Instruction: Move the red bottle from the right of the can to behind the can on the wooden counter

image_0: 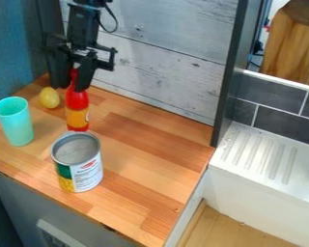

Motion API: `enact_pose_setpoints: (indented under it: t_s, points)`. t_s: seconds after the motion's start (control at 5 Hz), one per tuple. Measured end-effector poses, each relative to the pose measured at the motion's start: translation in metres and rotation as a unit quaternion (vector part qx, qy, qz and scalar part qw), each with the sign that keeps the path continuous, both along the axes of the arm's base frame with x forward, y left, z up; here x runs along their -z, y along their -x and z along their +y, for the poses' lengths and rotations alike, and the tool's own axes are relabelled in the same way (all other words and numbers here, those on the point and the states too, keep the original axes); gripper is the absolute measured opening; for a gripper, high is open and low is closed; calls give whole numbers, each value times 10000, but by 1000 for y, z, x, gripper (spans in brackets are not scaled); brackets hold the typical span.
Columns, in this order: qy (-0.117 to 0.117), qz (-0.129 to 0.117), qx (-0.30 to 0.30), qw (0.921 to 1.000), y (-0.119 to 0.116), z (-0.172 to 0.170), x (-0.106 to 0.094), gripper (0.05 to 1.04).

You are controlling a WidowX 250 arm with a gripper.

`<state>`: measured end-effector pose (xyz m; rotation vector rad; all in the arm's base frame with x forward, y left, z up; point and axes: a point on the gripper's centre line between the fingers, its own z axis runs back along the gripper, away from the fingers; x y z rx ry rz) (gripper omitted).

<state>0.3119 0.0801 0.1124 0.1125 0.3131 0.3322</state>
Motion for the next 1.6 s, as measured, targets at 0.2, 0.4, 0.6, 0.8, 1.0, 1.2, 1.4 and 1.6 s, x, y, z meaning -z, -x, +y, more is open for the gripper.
enact_pose_setpoints:
  t_s: [0.2,0.4,0.6,0.8,1.0,1.2,1.4,1.6]
  points:
    - [194,78,64,9998,-10,-1,5,345]
    - [243,102,33,9996,-15,11,8,345]
    - [286,134,-175,9993,-12,30,11,345]
    - [279,119,-172,9994,-9,42,13,345]
    - [508,33,-150,9986,-7,47,17,345]
    - [756,-98,-151,9970,-8,46,21,345]
    - [859,-142,-126,9961,-9,43,22,345]
    - [887,-133,-183,9958,-8,41,24,388]
